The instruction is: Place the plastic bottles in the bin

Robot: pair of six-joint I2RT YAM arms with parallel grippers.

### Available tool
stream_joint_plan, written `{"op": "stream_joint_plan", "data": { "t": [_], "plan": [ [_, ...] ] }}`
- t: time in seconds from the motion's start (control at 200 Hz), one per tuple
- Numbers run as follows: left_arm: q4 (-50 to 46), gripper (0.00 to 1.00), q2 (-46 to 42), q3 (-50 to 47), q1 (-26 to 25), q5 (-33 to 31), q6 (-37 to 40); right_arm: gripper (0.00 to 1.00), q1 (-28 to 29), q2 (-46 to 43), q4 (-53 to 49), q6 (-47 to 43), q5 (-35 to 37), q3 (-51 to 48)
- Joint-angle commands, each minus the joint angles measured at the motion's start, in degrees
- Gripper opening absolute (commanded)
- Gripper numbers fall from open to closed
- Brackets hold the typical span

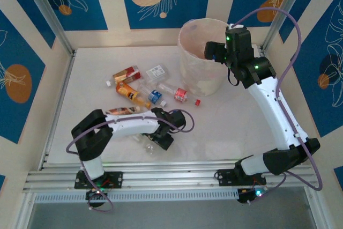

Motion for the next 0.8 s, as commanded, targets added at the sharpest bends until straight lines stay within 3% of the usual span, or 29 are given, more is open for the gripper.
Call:
{"op": "stream_joint_plan", "data": {
  "t": [0.0, 0.215, 0.515, 0.605, 0.795],
  "plan": [
    [0.9, 0.76, 0.9, 0.7, -1.0, -1.4, 0.9, 0.99, 0.5, -1.2, 1.7, 1.2, 0.8, -0.1],
    [2.8, 0.68, 2.8, 0.9, -1.8, -1.7, 1.6, 0.99, 0.7, -1.7, 1.6, 1.3, 0.6, -0.4],
    [5.3, 0.67, 4.8, 0.0, -2.2, -3.2, 2.0, 0.99, 0.7, -3.1, 1.8, 1.3, 0.3, -0.9],
    [5.2, 0.58, 5.4, 0.2, -2.3, -3.6, 2.0, 0.99, 0.7, -3.1, 1.8, 1.2, 0.3, -0.8],
    [4.4, 0.5, 3.9, 1.3, -2.4, -4.2, 2.2, 0.99, 0.7, -3.5, 1.5, 1.2, 0.2, -0.8]
  ]
}}
